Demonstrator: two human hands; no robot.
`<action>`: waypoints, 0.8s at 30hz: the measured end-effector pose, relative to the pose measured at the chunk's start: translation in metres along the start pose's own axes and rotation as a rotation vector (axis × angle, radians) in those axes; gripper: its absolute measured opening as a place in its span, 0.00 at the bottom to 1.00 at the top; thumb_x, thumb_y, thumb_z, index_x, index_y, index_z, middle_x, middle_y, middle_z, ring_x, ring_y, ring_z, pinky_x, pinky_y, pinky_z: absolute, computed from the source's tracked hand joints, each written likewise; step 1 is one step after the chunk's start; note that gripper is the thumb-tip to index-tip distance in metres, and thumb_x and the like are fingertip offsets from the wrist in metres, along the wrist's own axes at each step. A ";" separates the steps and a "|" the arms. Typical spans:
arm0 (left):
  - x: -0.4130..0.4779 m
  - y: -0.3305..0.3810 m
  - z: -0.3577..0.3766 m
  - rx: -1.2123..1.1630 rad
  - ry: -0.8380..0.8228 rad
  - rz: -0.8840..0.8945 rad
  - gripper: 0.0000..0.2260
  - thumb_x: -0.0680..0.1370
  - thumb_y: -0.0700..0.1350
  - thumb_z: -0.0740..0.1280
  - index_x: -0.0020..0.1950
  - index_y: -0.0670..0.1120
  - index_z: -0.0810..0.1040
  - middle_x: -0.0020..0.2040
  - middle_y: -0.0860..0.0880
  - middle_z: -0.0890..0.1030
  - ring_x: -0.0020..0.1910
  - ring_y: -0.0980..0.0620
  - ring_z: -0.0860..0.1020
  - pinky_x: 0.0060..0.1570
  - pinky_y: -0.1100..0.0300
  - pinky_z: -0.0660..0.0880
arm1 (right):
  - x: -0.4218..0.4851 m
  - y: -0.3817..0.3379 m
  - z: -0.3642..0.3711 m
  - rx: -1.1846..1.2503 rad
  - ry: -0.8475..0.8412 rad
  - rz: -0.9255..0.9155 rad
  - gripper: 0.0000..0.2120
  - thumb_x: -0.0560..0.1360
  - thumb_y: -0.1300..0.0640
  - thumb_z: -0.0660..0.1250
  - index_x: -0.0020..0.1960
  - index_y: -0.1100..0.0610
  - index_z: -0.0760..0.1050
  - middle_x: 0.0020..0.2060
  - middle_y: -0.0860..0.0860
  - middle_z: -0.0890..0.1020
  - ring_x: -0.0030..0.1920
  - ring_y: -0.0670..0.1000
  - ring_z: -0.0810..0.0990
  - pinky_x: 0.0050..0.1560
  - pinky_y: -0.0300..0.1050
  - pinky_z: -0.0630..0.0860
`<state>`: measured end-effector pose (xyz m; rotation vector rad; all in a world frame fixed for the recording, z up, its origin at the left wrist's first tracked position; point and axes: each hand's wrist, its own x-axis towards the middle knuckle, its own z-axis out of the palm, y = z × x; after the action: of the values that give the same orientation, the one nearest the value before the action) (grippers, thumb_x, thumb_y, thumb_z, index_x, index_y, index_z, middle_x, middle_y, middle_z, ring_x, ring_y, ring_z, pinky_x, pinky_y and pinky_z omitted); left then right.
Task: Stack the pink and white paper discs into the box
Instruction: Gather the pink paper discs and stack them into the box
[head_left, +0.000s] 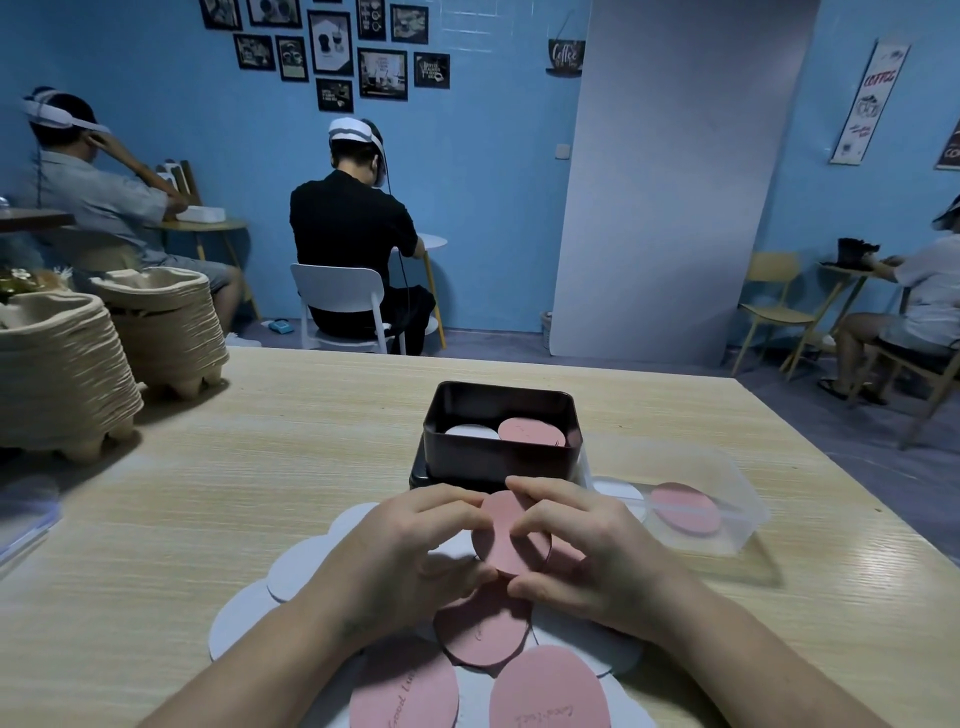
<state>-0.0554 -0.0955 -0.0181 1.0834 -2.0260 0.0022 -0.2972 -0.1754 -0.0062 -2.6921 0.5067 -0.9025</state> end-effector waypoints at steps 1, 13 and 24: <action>0.000 0.000 0.000 0.010 -0.009 0.001 0.08 0.76 0.51 0.77 0.51 0.51 0.81 0.58 0.57 0.82 0.55 0.59 0.81 0.48 0.60 0.80 | 0.000 -0.001 0.000 -0.018 -0.010 -0.008 0.15 0.74 0.42 0.76 0.52 0.50 0.79 0.70 0.51 0.78 0.74 0.42 0.72 0.66 0.40 0.74; -0.004 0.007 -0.012 0.061 -0.108 -0.069 0.11 0.78 0.52 0.73 0.59 0.52 0.81 0.58 0.59 0.82 0.57 0.59 0.81 0.51 0.56 0.79 | -0.003 -0.001 -0.009 0.000 -0.026 0.017 0.14 0.73 0.42 0.77 0.46 0.51 0.79 0.61 0.46 0.80 0.56 0.43 0.81 0.50 0.42 0.79; -0.018 0.011 -0.030 0.092 -0.318 -0.164 0.16 0.71 0.61 0.75 0.56 0.57 0.81 0.51 0.61 0.81 0.55 0.62 0.76 0.56 0.56 0.75 | -0.006 -0.004 -0.019 0.022 -0.139 0.088 0.15 0.70 0.46 0.78 0.54 0.47 0.80 0.59 0.41 0.77 0.58 0.43 0.78 0.57 0.37 0.75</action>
<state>-0.0381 -0.0658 -0.0066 1.3766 -2.2269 -0.1725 -0.3125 -0.1720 0.0060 -2.6653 0.5752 -0.6883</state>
